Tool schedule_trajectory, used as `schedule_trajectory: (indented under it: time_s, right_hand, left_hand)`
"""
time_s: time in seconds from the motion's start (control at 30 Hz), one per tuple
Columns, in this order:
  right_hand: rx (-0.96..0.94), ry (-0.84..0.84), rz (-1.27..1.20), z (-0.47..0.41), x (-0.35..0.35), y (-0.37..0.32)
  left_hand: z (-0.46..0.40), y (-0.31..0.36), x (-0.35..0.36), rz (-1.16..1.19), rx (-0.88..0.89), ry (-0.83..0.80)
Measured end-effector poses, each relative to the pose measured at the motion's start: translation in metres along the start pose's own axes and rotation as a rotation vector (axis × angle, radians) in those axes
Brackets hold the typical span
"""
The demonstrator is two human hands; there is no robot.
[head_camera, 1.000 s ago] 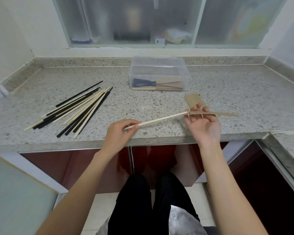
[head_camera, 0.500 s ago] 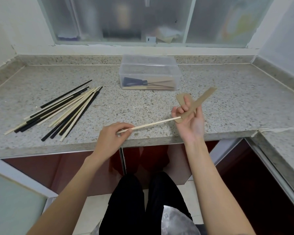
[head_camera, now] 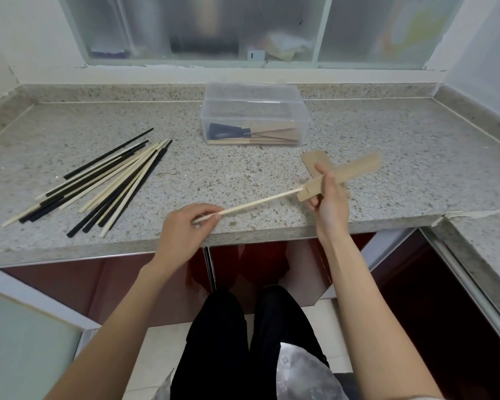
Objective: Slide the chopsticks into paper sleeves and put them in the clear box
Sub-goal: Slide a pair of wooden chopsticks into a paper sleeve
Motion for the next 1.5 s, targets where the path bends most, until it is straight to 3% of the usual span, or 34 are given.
schedule_trajectory:
  time_s: [0.23, 0.5, 1.0, 1.27, 1.5]
  right_hand:
    - [-0.024, -0.052, 0.026, 0.014, -0.006, 0.001]
    - [0.142, 0.02, -0.224, 0.018, -0.011, 0.01]
    - [0.245, -0.141, -0.216, 0.021, 0.001, 0.013]
    - [0.161, -0.107, -0.05, 0.019, 0.0, 0.007]
    - [0.199, -0.122, -0.138, 0.024, 0.002, 0.01]
  left_hand:
    - [0.001, -0.001, 0.0, -0.014, 0.008, 0.008]
    - [0.002, -0.001, -0.006, -0.063, 0.039, 0.029]
    - [0.0, -0.001, -0.009, -0.075, 0.031, 0.019]
    - [0.001, 0.002, -0.005, -0.082, 0.046, 0.012]
    - [0.004, -0.001, -0.005, -0.069, 0.022, 0.032]
Point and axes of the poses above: each hand's wrist, its own z-axis away from the middle knuckle, its own x-axis out of the palm, y = z × x, the point moved 8 cm from there along -z, towards the middle knuckle
